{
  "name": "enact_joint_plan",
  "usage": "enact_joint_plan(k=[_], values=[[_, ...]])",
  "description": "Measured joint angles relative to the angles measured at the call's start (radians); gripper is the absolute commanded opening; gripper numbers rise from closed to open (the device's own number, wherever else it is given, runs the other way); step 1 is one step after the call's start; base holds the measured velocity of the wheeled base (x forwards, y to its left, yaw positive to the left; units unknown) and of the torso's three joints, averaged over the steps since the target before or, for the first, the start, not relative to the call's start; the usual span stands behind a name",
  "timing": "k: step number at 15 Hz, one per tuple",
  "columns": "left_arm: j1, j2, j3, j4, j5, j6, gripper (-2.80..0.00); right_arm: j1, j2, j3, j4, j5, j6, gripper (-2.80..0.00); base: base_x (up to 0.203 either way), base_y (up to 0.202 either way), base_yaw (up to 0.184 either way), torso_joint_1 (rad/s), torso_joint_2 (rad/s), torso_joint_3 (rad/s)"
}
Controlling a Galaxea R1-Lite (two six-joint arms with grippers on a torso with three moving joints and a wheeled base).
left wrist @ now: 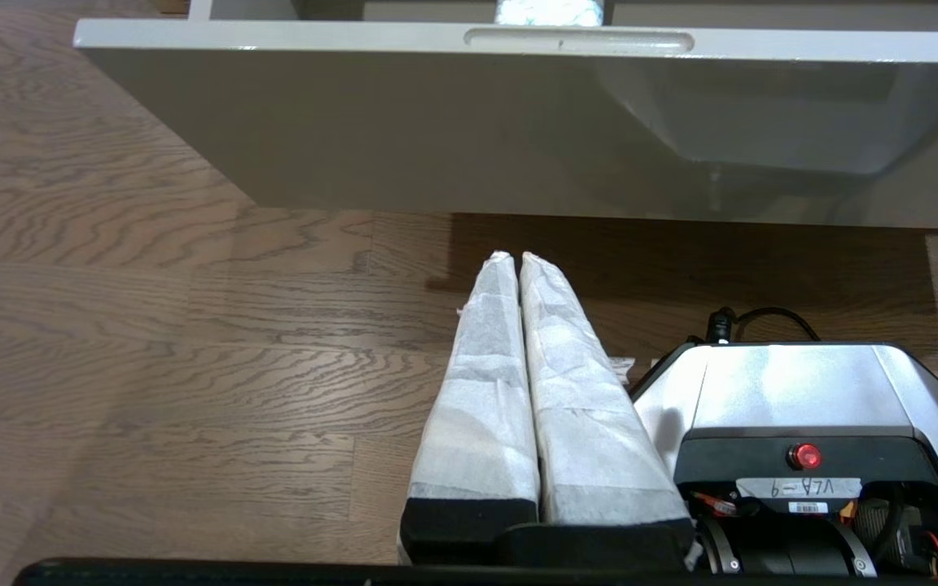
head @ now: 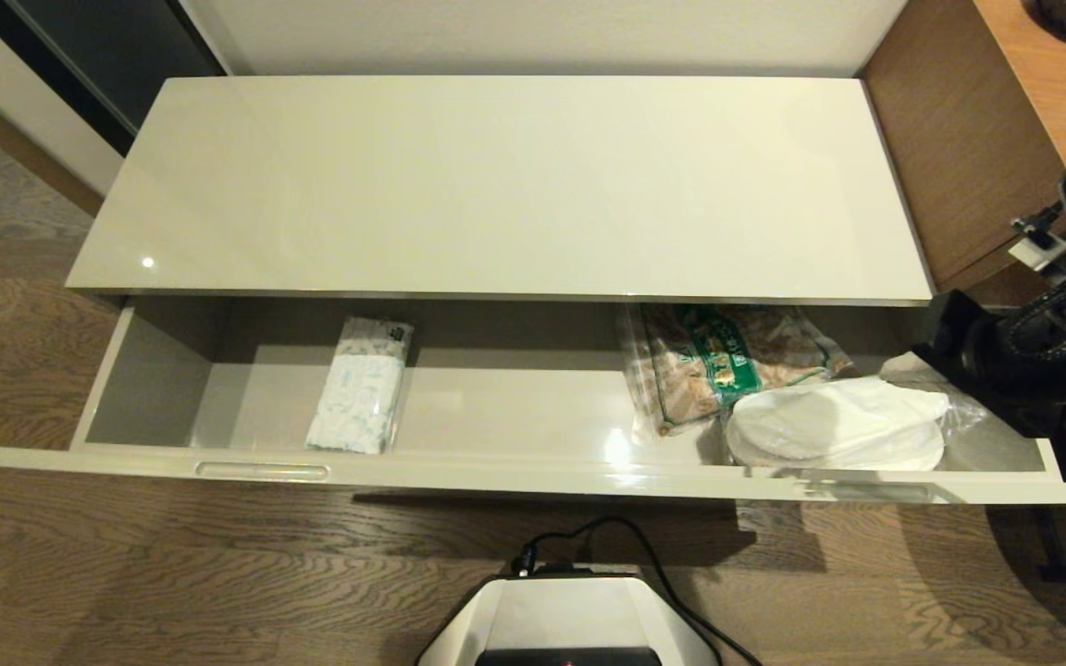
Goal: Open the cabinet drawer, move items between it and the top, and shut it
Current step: Open the drawer
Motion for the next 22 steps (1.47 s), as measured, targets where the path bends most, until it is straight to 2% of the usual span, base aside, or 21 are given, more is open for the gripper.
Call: enact_joint_plan(k=[6,10,15,19,22], values=[[0.000,0.000,0.000,0.000,0.001,0.000,-2.80,-0.003,0.182,0.157,-0.225,0.003,0.008,-2.80,0.000,0.000,0.000,0.000,0.00,0.000],[0.000,0.000,0.000,0.000,0.001,0.000,-2.80,-0.004,0.212,0.228,-0.201,0.066,-0.033,-2.80,0.000,0.000,0.000,0.000,0.00,0.000],[0.000,0.000,0.000,0.000,0.000,0.000,-2.80,0.013,0.135,0.260,-0.013,0.069,-0.054,-2.80,0.000,0.000,0.000,0.000,0.00,0.000],[0.000,0.000,0.000,0.000,0.001,0.000,-2.80,0.024,-0.089,0.256,0.260,0.084,-0.123,-2.80,0.000,0.000,0.000,0.000,0.00,0.000],[0.000,0.000,0.000,0.000,0.001,0.000,-2.80,0.027,-0.255,0.260,0.443,0.097,-0.092,-2.80,0.000,0.000,0.000,0.000,0.00,0.000]])
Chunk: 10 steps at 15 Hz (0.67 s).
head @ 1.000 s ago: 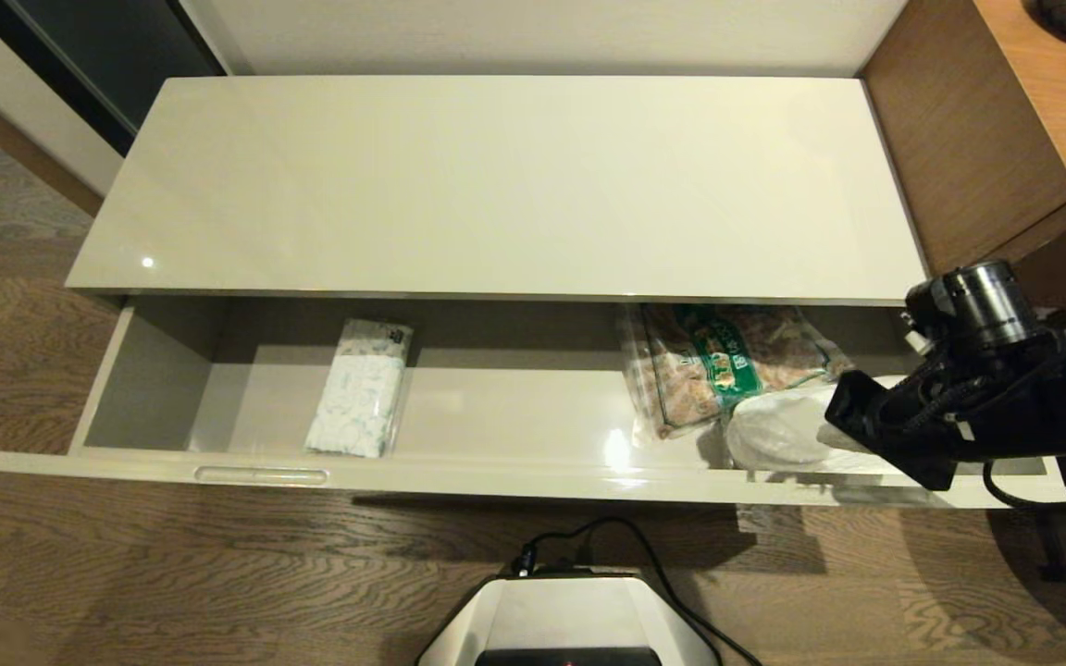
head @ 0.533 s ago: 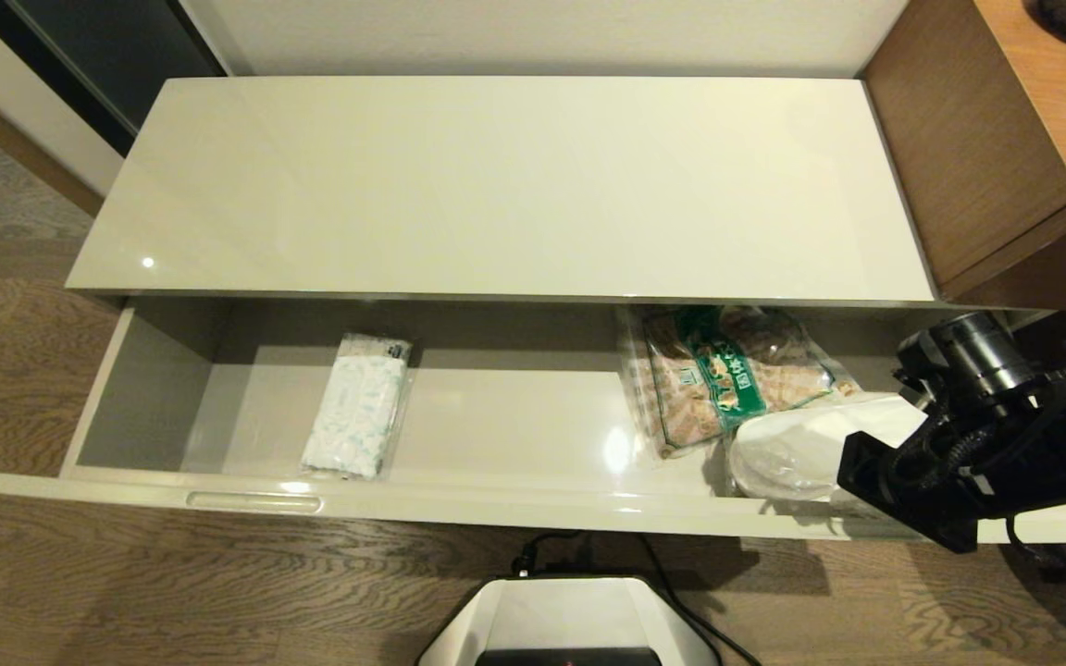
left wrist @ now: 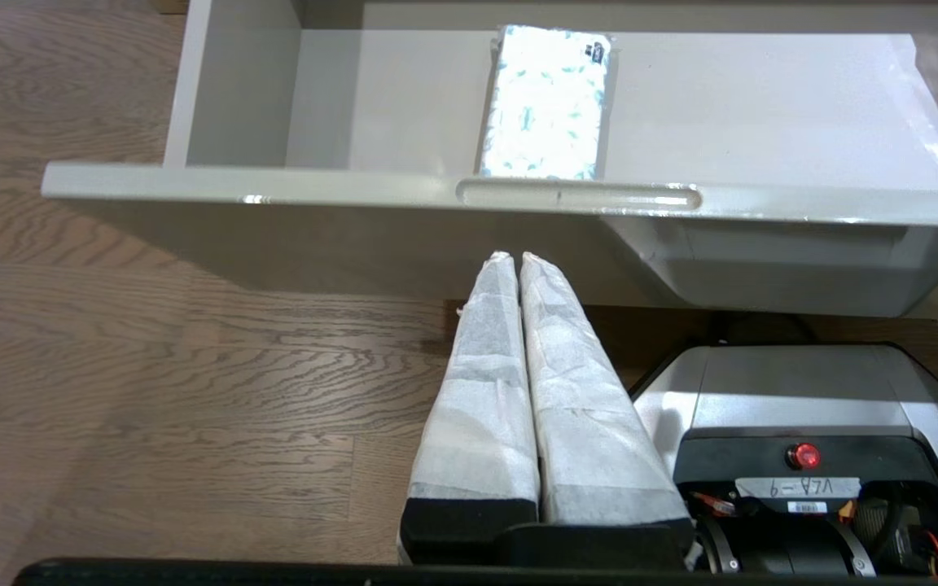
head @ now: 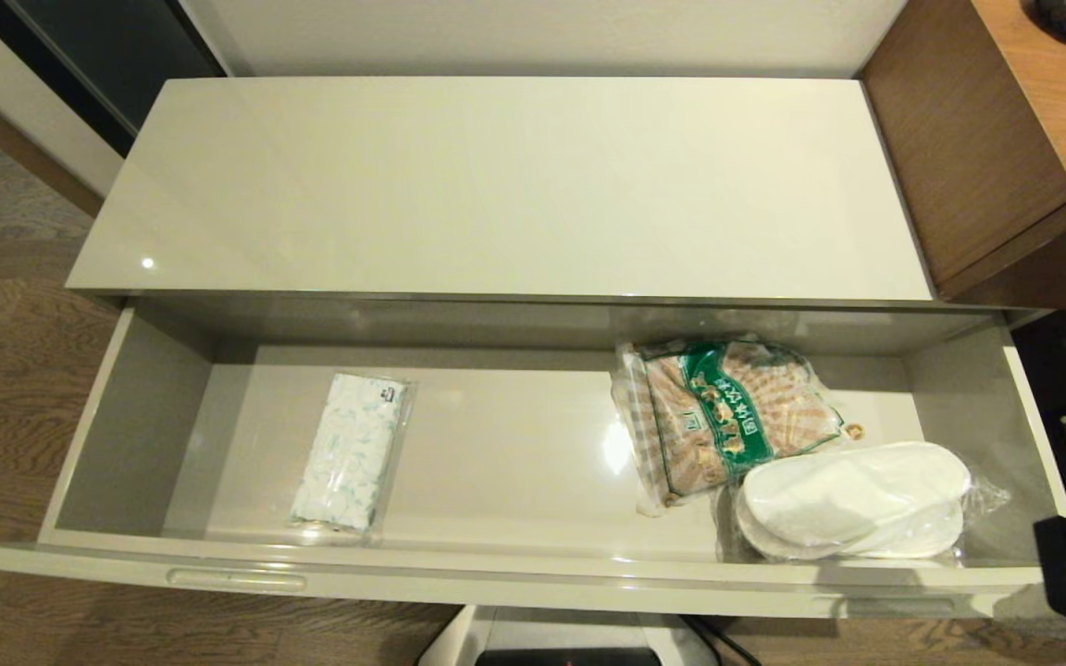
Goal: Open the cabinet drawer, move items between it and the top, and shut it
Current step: Open the drawer, then take out the disposable slippers from the drawer
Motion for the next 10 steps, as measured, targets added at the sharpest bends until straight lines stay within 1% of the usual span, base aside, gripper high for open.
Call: enact_joint_plan(k=[2,5,7,10], values=[[0.000,0.000,0.000,0.000,0.000,0.000,-2.80,0.000,-0.088,-0.018,0.060,-0.002,0.052,-2.80,0.000,0.000,0.000,0.000,0.00,0.000],[0.000,0.000,0.000,0.000,0.000,0.000,-2.80,-0.008,-0.130,-0.050,0.030,-0.014,0.063,-2.80,0.000,0.000,0.000,0.000,0.00,0.000],[0.000,0.000,0.000,0.000,-0.001,0.000,-2.80,-0.009,-0.127,-0.055,-0.035,-0.053,0.061,-2.80,0.000,0.000,0.000,0.000,0.00,0.000],[0.000,0.000,0.000,0.000,0.000,0.000,-2.80,-0.009,-0.110,-0.061,-0.177,-0.094,0.048,-2.80,0.000,0.000,0.000,0.000,0.00,0.000]])
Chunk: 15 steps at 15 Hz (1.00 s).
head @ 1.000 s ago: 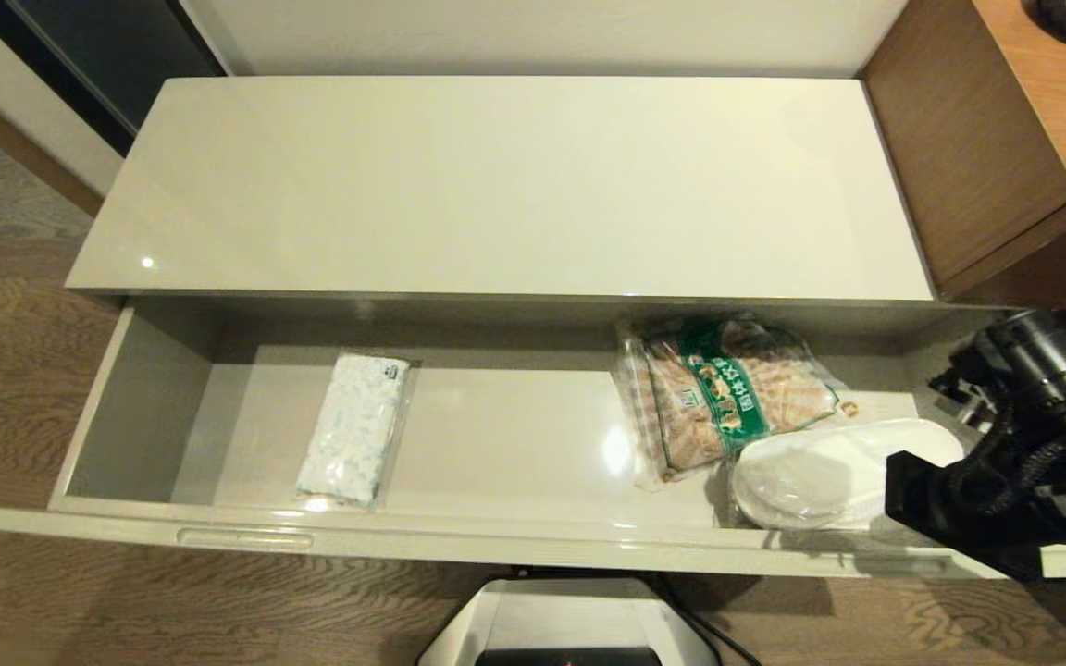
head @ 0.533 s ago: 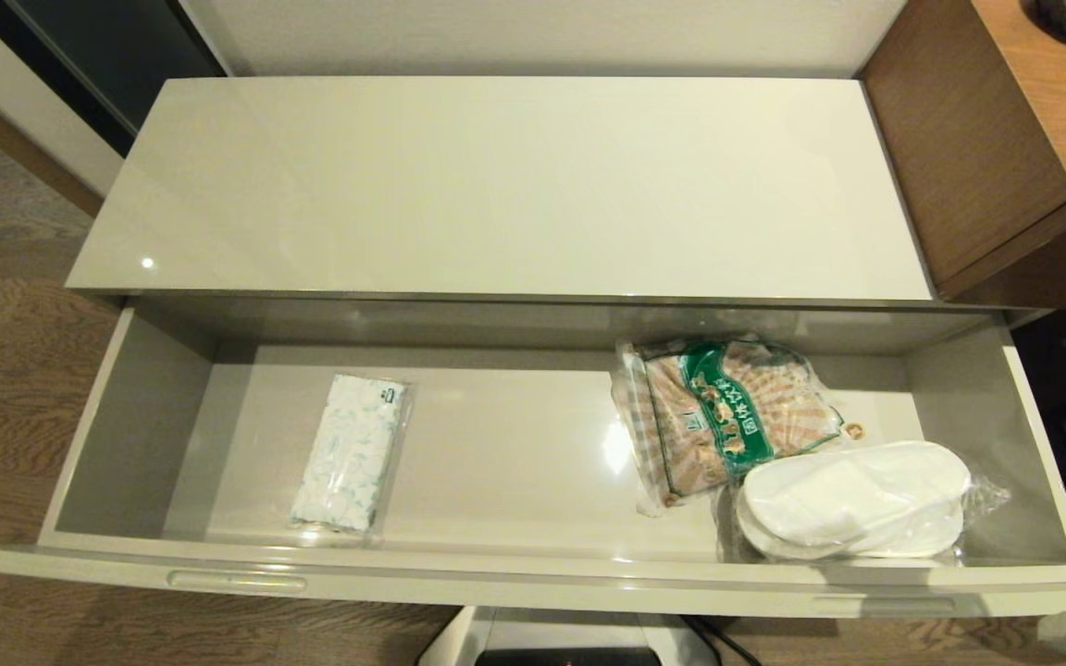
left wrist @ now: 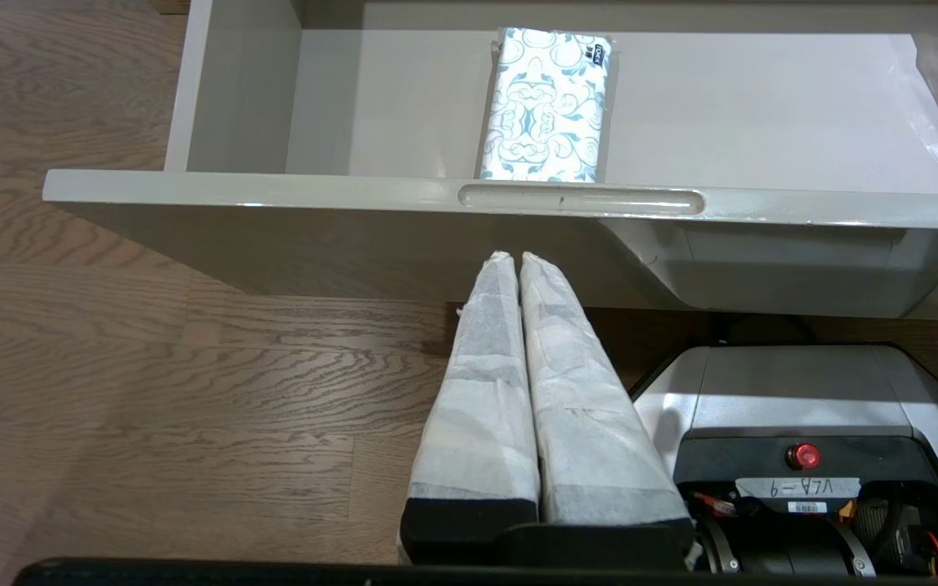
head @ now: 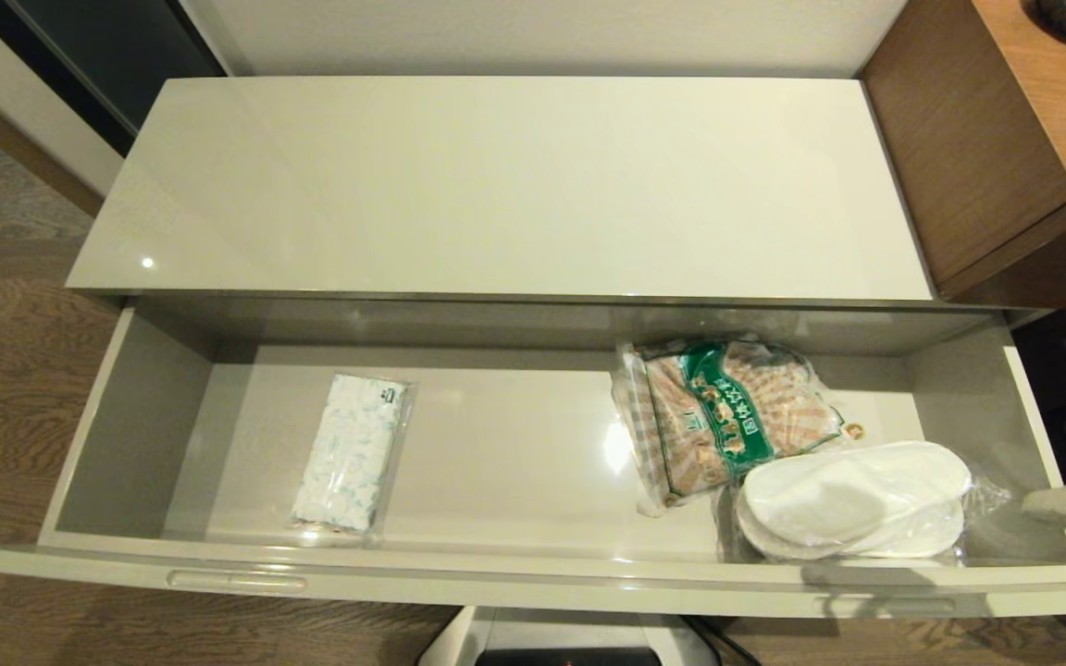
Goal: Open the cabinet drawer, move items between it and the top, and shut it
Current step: Take out the disposable slippers from the drawer
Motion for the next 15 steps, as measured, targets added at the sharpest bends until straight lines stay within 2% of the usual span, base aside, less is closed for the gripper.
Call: enact_joint_plan(k=[2,3,4,5,7,10,15], values=[[0.000,0.000,0.000,0.000,0.000,0.000,-2.80,0.000,0.009,0.000,-0.068,-0.007,-0.075,-2.80,0.000,0.000,0.000,0.000,0.00,0.000],[0.000,0.000,0.000,0.000,0.000,0.000,-2.80,0.002,0.019,0.002,-0.109,-0.012,-0.158,-2.48,0.000,0.000,0.000,0.000,0.00,0.000],[0.000,0.000,0.000,0.000,0.000,0.000,-2.80,0.007,0.035,0.002,-0.149,-0.016,-0.233,0.00,0.000,0.000,0.000,0.000,0.00,0.000],[0.000,0.000,0.000,0.000,-0.001,0.000,-2.80,0.014,0.048,0.001,-0.175,-0.017,-0.279,0.00,0.000,0.000,0.000,0.000,0.00,0.000],[0.000,0.000,0.000,0.000,0.000,0.000,-2.80,0.036,0.098,-0.005,-0.231,-0.017,-0.303,0.00,0.000,0.000,0.000,0.000,0.00,0.000],[0.000,0.000,0.000,0.000,0.000,0.000,-2.80,0.139,0.230,0.017,-0.358,-0.011,-0.333,0.00,0.000,0.000,0.000,0.000,0.00,0.000],[0.000,0.000,0.000,0.000,0.000,0.000,-2.80,0.247,0.478,0.064,-0.496,-0.021,-0.432,0.00,0.000,0.000,0.000,0.000,0.00,0.000]])
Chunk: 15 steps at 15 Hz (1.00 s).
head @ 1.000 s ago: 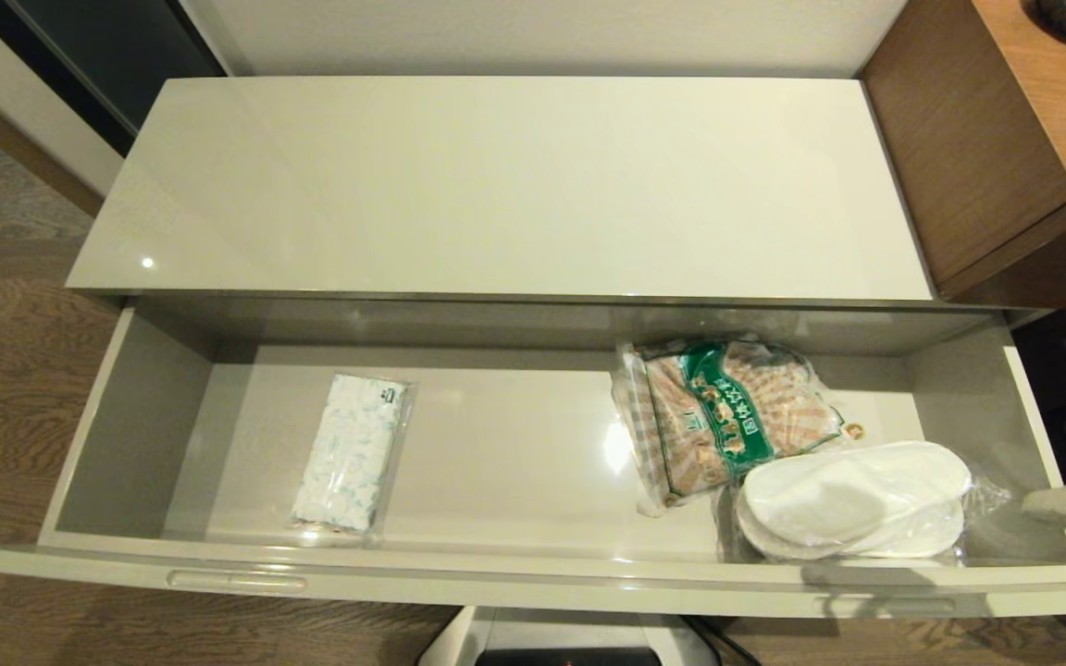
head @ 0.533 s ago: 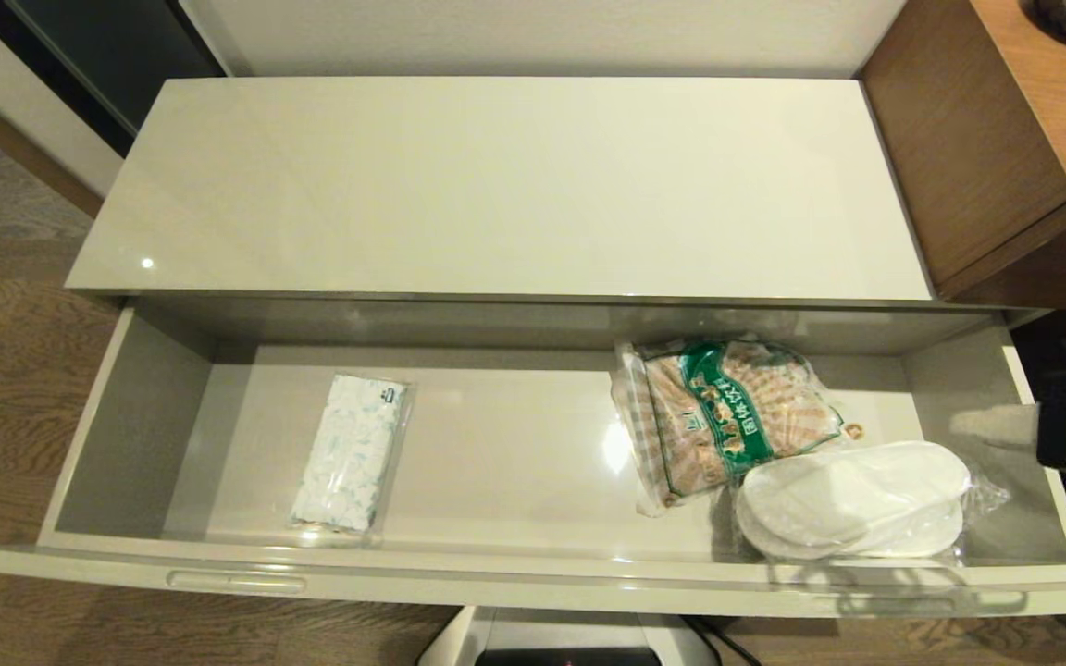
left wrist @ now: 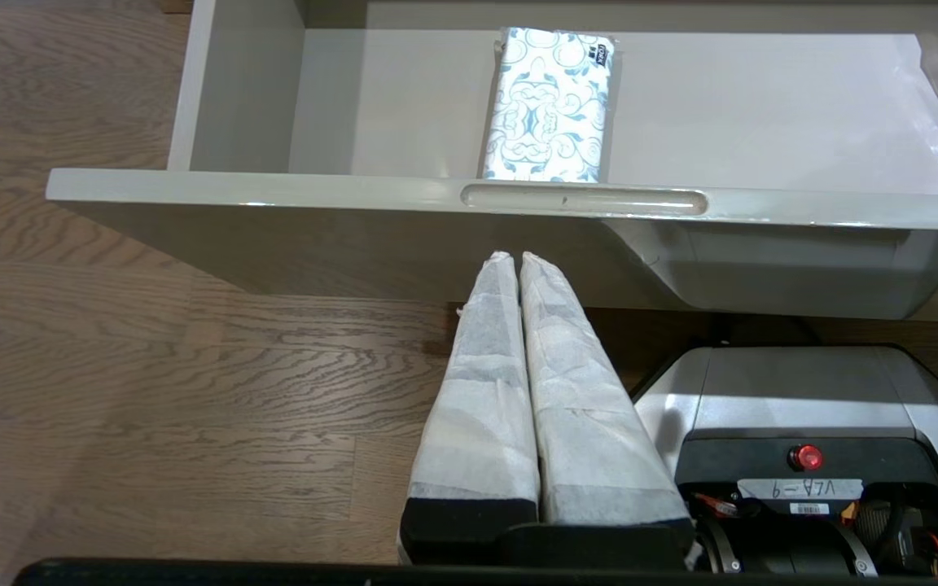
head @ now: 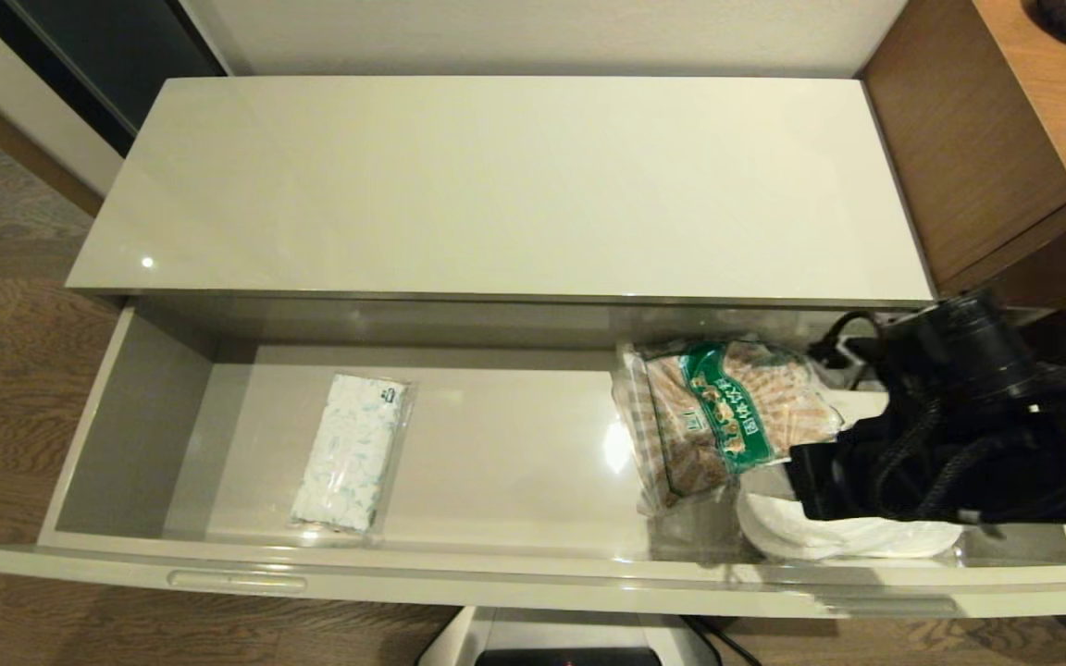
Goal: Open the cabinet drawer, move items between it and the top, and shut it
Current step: Take out the disposable slippers from the drawer
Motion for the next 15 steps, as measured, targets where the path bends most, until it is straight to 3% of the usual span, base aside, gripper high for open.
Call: enact_joint_plan(k=[3,6,9,15], values=[[0.000,0.000,0.000,0.000,0.000,-0.001,-2.80,0.087,0.144,0.010,-0.123,-0.037,0.004,0.00,0.000,0.000,0.000,0.000,0.00,0.000],[0.000,0.000,0.000,0.000,-0.001,0.000,-2.80,0.174,0.227,0.017,-0.140,-0.063,0.007,0.00,0.000,0.000,0.000,0.000,0.00,0.000],[0.000,0.000,0.000,0.000,0.000,0.000,-2.80,0.204,0.266,0.028,-0.142,-0.107,0.006,0.00,0.000,0.000,0.000,0.000,0.00,0.000],[0.000,0.000,0.000,0.000,0.000,0.000,-2.80,0.211,0.304,0.032,-0.156,-0.123,0.014,0.00,0.000,0.000,0.000,0.000,0.00,0.000]])
